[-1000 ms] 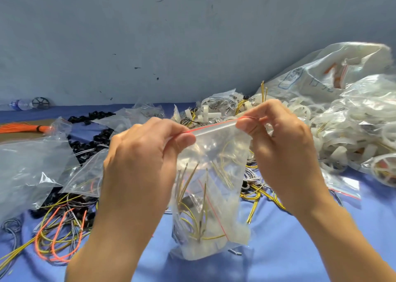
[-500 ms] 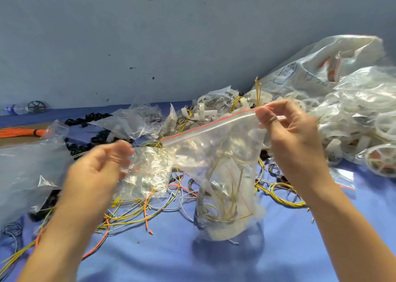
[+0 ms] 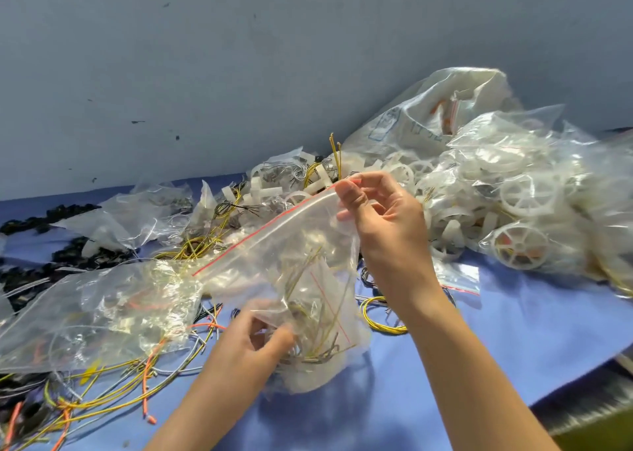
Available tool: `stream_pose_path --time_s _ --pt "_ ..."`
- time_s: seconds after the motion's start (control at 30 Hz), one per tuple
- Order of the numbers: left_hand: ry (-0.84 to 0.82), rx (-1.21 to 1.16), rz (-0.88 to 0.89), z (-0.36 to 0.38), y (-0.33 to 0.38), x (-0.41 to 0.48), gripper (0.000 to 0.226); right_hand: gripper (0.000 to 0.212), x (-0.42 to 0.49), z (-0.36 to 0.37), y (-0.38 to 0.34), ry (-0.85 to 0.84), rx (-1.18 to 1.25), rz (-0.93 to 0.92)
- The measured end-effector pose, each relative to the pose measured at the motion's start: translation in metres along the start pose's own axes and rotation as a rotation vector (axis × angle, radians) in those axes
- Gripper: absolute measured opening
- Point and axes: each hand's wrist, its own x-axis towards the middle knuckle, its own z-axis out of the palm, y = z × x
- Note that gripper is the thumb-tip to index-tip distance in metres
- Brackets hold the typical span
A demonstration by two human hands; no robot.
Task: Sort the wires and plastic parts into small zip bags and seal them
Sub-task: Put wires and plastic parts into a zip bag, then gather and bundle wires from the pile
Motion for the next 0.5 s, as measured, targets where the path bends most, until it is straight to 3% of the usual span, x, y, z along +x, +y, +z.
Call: stream_pose_path --time_s 0.17,0.33,0.4,0.5 --pt "-0.012 -0.107 0.010 0.042 0.010 0.016 0.003 0.008 0.013 -0.034 0.005 0.091 0.014 0.009" --pt "0.119 -0.383 -0.084 0.098 0.048 0.041 0.015 0.015 0.025 -0.092 0.025 0.306 -0.050 0.076" --pt "0.213 -0.372 -0.017 0.113 0.075 0.064 0.015 0.019 0.028 -0.118 0.039 0.396 -0.075 0.185" --pt "0.452 -0.165 0.233 0.134 0.123 0.120 0.018 0.023 0.032 -0.146 0.056 0.470 -0.008 0.361"
